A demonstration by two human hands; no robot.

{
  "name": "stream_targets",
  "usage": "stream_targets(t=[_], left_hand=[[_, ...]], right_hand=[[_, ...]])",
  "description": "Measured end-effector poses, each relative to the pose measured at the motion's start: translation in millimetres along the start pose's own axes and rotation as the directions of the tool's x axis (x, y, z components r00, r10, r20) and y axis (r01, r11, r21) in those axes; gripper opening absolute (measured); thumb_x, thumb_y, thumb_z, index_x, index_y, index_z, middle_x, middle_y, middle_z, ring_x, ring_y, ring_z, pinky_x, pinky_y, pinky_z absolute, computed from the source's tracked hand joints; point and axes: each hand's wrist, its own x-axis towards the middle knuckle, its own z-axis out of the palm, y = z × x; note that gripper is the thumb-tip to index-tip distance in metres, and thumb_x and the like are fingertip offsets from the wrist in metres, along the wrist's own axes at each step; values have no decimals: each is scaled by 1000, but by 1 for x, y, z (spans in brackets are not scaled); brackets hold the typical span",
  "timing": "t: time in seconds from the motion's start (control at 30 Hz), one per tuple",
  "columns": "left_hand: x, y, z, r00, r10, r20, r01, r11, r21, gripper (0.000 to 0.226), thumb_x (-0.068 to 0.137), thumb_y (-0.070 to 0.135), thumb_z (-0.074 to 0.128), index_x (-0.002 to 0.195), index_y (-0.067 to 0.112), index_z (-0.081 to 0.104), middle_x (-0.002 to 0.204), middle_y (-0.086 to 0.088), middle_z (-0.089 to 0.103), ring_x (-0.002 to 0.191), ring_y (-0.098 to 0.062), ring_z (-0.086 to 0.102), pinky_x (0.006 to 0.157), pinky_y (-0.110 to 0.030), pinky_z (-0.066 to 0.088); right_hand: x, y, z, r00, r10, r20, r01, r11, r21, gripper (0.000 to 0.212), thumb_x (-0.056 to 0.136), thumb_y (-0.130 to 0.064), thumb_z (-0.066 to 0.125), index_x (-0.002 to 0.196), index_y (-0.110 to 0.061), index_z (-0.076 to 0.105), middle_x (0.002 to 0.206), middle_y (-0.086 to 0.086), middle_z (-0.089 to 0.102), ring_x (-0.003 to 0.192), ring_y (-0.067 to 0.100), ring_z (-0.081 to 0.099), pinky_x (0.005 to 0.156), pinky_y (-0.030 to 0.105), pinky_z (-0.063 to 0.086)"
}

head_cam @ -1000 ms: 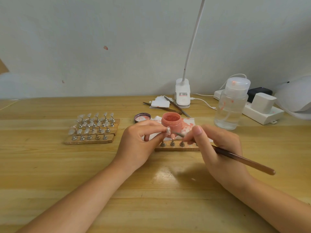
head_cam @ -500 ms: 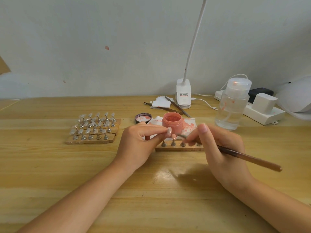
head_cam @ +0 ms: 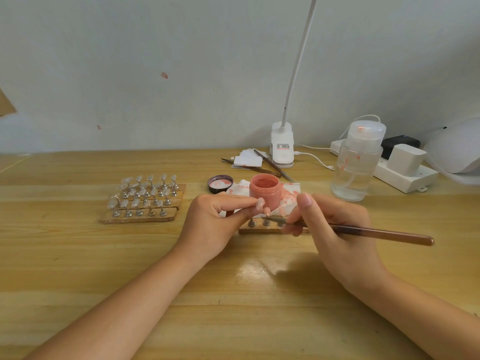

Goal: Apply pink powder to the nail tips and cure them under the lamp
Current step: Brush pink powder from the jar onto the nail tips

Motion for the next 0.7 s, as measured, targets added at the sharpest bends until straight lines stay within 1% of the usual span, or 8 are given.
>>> stream_targets(t=[0.1, 0.2, 0.23, 0.37, 0.47, 0.53, 0.63, 0.7], left_hand=[[0, 0, 1, 1000, -12, -1, 12, 1000, 2, 17, 69, 23, 67, 86, 24, 71, 73, 28, 66, 76, 4, 65, 69, -13, 47], [0, 1, 0, 1000, -17, 2, 17, 1000, -16, 17, 69, 23, 67, 85, 22, 72, 73, 26, 67, 75, 5, 65, 69, -9, 47], [0, 1, 0, 1000, -16, 3, 16, 1000, -18, 16, 69, 23, 67, 85, 24, 73, 74, 26, 67, 75, 4, 65, 69, -9, 47], [0, 2, -1, 1000, -14, 19, 15, 1000, -13, 13, 71, 24, 66, 79, 32, 72, 75, 28, 67, 78, 4, 65, 71, -9, 48], [0, 2, -1, 1000, -25, 15, 25, 1000, -13, 14, 71, 23, 67, 81, 29, 73, 75, 28, 67, 78, 3, 66, 71, -9, 48], [-1, 2, -1, 999, -26, 20, 26, 1000, -11, 14, 71, 24, 67, 82, 30, 73, 75, 27, 67, 78, 2, 66, 71, -11, 49], [-1, 2, -1, 999, -11, 30, 11, 1000, -16, 16, 72, 22, 66, 86, 25, 72, 76, 28, 67, 79, 5, 65, 71, -8, 47], [-1, 2, -1, 999, -16, 30, 16, 1000, -9, 16, 73, 20, 66, 88, 20, 72, 77, 26, 68, 79, 5, 65, 71, -8, 46]], right_hand=[[1, 1, -1, 998, -53, -16, 53, 998, -29, 29, 90, -32, 45, 71, -21, 65, 70, -2, 67, 63, 11, 62, 59, 24, 49], [-1, 1, 1, 1000, 13, 18, -14, 1000, 6, 37, 90, -35, 45, 67, -13, 63, 66, 2, 66, 61, 12, 63, 58, 29, 52], [-1, 2, 1, 1000, 7, 17, -7, 1000, 9, 39, 91, -35, 45, 66, -12, 63, 65, 3, 66, 60, 12, 63, 58, 31, 52], [1, 2, 1, 998, -54, -22, 53, 998, -22, 34, 92, -29, 41, 70, -15, 63, 67, -3, 66, 65, 9, 62, 61, 21, 49], [0, 3, 2, 1000, 17, 2, -17, 1000, 12, 40, 91, -37, 44, 65, -12, 63, 63, 5, 65, 60, 13, 61, 58, 27, 50], [-1, 2, 1, 1000, -22, -21, 22, 1000, 3, 39, 92, -34, 44, 67, -12, 63, 64, 3, 65, 60, 12, 61, 58, 29, 50], [2, 2, 0, 997, -65, -34, 64, 997, -37, 32, 92, -28, 42, 72, -19, 64, 69, -4, 66, 66, 10, 62, 61, 22, 49], [1, 3, 1, 1000, -20, -9, 20, 999, -26, 34, 90, -32, 43, 70, -16, 65, 66, -2, 66, 64, 10, 63, 60, 23, 50]])
